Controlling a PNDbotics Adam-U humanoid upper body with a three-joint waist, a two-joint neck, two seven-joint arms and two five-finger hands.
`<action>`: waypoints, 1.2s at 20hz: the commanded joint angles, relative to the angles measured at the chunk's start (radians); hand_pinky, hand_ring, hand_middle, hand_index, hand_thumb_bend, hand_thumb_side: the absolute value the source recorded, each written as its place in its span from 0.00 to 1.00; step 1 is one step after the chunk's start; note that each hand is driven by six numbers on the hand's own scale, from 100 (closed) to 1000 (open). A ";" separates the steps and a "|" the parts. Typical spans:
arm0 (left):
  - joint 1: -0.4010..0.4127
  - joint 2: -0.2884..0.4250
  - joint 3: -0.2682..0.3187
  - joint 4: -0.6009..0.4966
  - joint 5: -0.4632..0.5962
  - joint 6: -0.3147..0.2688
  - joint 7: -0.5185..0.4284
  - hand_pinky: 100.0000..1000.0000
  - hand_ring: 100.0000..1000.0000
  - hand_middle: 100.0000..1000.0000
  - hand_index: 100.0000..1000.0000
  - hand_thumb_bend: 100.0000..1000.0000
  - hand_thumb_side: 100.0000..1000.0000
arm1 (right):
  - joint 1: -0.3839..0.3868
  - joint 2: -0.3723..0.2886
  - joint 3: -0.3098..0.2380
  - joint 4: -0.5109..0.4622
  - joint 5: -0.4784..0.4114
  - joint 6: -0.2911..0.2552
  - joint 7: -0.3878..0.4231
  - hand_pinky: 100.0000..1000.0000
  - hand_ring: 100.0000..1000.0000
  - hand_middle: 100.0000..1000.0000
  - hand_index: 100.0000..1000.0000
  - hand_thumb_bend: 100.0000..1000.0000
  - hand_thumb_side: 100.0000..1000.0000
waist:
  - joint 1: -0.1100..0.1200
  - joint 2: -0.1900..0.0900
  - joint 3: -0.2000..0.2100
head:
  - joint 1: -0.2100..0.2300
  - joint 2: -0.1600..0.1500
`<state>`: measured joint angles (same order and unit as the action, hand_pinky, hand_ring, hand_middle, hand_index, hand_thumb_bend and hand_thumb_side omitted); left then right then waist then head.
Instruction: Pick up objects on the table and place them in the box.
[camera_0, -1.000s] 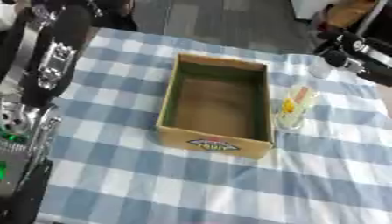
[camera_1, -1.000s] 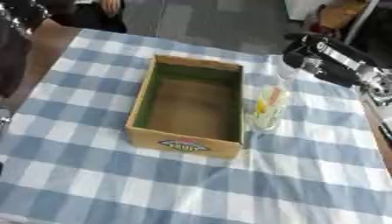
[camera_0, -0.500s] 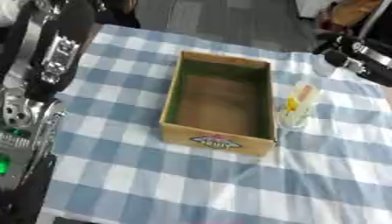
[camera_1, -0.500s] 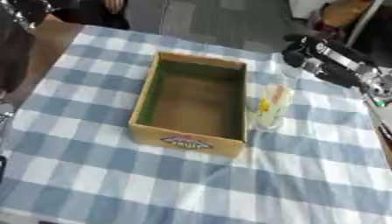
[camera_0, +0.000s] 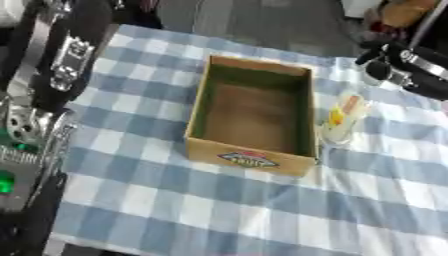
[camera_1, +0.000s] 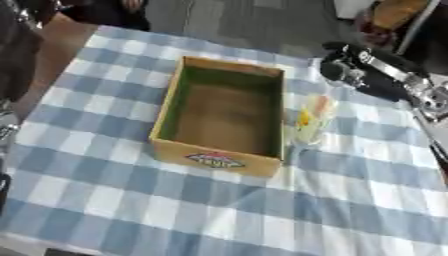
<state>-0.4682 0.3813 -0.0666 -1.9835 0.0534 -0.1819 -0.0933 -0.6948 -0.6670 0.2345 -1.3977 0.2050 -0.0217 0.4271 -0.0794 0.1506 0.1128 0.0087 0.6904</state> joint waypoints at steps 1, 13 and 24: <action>-0.013 0.005 0.002 -0.017 0.004 -0.004 -0.001 0.76 0.69 0.79 0.90 0.31 0.76 | -0.010 -0.011 -0.005 -0.018 0.031 0.004 -0.005 0.88 0.76 0.79 0.99 0.65 0.97 | 0.005 -0.020 -0.001 | -0.002 -0.005; -0.014 0.006 0.002 -0.017 0.004 -0.004 -0.001 0.76 0.69 0.79 0.90 0.31 0.76 | -0.007 0.008 0.000 -0.009 0.114 -0.007 -0.022 0.89 0.77 0.82 0.98 0.63 0.97 | 0.004 -0.018 0.000 | -0.019 -0.043; -0.017 0.005 0.003 -0.017 0.004 -0.006 0.000 0.76 0.69 0.79 0.89 0.31 0.76 | -0.010 0.041 -0.003 0.024 0.303 -0.053 -0.232 0.89 0.78 0.86 0.96 0.57 0.95 | 0.004 -0.016 0.002 | -0.009 -0.052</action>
<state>-0.4684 0.3813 -0.0666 -1.9835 0.0534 -0.1834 -0.0920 -0.6919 -0.6123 0.2409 -1.3713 0.4889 -0.0716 0.2240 -0.0794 0.1506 0.1134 -0.0006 0.6522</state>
